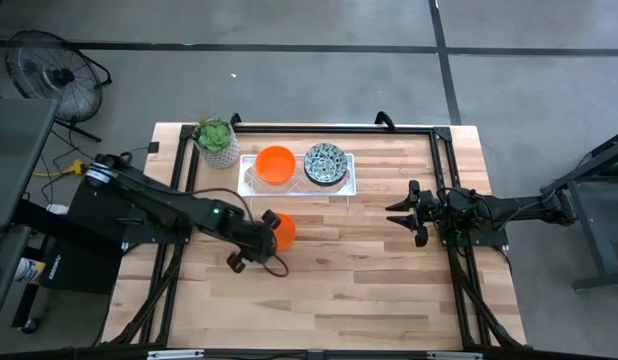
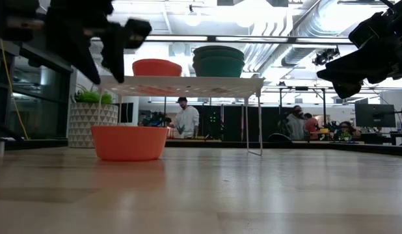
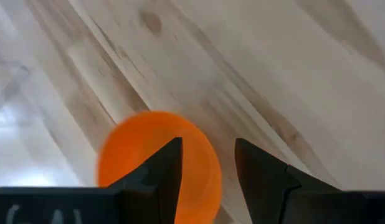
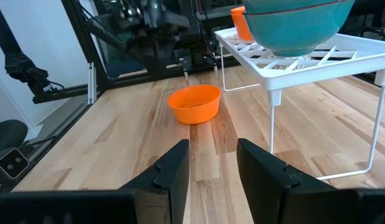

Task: Pick & Place Mini bowls
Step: Stack the orange bowl on the orange bowl on the shelf

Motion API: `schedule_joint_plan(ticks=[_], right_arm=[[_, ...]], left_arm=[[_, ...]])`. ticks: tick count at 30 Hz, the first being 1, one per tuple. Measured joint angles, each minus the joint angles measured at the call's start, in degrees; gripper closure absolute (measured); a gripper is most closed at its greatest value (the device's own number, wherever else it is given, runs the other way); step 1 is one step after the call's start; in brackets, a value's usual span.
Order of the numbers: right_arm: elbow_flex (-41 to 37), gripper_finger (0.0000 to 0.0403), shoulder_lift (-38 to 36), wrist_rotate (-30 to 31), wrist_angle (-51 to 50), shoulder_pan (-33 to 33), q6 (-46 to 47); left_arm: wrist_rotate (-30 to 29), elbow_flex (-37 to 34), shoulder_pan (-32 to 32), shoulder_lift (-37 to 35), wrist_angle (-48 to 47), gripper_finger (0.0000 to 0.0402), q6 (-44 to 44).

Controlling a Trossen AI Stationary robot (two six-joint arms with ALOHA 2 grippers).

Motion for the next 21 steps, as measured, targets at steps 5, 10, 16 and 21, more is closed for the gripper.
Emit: schedule_joint_plan(ticks=[5,10,16,21], right_arm=[[0.01,0.0281,0.02,-0.02,0.00,0.01,0.00],[0.00,0.0281,0.00,0.00,0.00,0.00,0.00],[0.00,0.0281,0.01,0.00,0.00,0.01,0.00],[0.00,0.0281,0.02,-0.02,0.00,0.01,0.00]], left_arm=[[-0.02,4.44,0.00,6.14,-6.66,0.0259,-7.53],[-0.07,7.09,0.00,9.79,-9.17,0.0259,-11.38],[-1.81,7.71,0.02,12.76,-9.00,0.0259,-16.02],[-3.03,7.64,0.02,15.07,-8.94,0.0259,-17.32]])
